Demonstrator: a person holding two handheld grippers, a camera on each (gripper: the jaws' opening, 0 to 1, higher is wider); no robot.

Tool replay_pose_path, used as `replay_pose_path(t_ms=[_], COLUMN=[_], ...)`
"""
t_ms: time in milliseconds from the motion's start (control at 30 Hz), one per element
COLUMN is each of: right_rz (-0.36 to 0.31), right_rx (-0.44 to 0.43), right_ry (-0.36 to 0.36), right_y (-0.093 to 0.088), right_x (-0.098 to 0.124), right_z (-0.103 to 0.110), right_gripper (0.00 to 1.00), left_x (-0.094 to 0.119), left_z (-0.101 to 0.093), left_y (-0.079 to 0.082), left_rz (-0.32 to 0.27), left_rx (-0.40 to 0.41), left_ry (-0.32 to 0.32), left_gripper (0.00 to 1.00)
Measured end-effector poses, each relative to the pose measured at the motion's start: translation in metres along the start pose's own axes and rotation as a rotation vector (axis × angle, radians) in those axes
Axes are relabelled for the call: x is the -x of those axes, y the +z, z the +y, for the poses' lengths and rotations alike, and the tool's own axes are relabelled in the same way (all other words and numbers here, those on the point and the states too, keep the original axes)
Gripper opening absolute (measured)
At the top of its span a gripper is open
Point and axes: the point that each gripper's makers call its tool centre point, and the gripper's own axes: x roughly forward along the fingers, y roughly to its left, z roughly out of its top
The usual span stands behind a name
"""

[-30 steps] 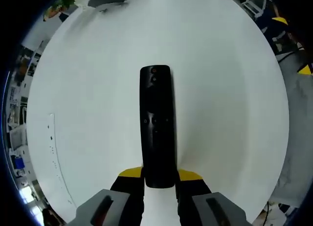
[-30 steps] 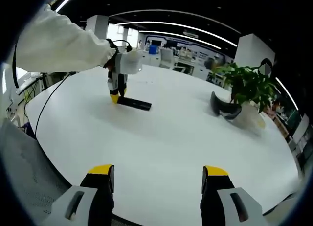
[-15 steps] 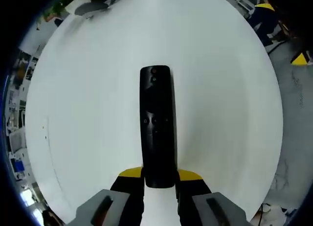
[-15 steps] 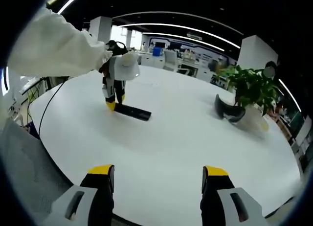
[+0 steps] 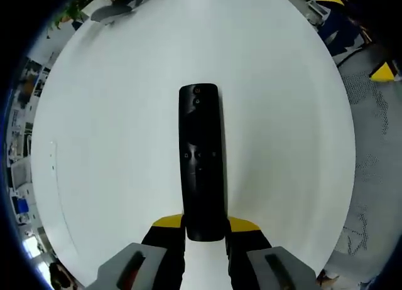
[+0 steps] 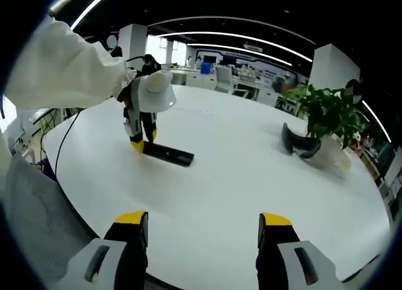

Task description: Press the specified remote control buttons in sequence, fully releasing each button before pressing the next.

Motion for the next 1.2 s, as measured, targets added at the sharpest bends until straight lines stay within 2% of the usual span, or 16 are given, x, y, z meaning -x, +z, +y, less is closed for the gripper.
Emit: replay_pose_path(t_ms=[233, 400, 500, 567, 800, 1067, 1200], right_rz=[0.0, -0.003, -0.062, -0.062, -0.049, -0.061, -0.055], right_rx=[0.021, 0.019, 0.004, -0.003, 0.017, 0.047, 0.048], right_ry=[0.032, 0.03, 0.013, 0.015, 0.057, 0.111, 0.137], right_y=[0.001, 0.001, 0.01, 0.01, 0.008, 0.01, 0.009], right_x=[-0.001, 0.0, 0.006, 0.006, 0.006, 0.009, 0.009], right_z=[0.007, 0.007, 0.002, 0.002, 0.012, 0.024, 0.027], right_gripper=[0.68, 0.66, 0.66, 0.66, 0.64, 0.64, 0.63], left_x=[0.0, 0.002, 0.002, 0.003, 0.005, 0.007, 0.008], left_z=[-0.015, -0.032, -0.04, -0.047, -0.074, -0.103, -0.117], left_y=[0.0, -0.002, -0.002, -0.002, -0.002, -0.002, 0.001], left_rz=[-0.003, -0.029, -0.031, -0.029, -0.026, -0.071, -0.074], left_rx=[0.044, 0.068, 0.09, 0.095, 0.135, 0.167, 0.15], left_ry=[0.002, 0.0, 0.002, 0.002, 0.005, 0.009, 0.01], left_gripper=[0.23, 0.23, 0.23, 0.23, 0.23, 0.23, 0.23])
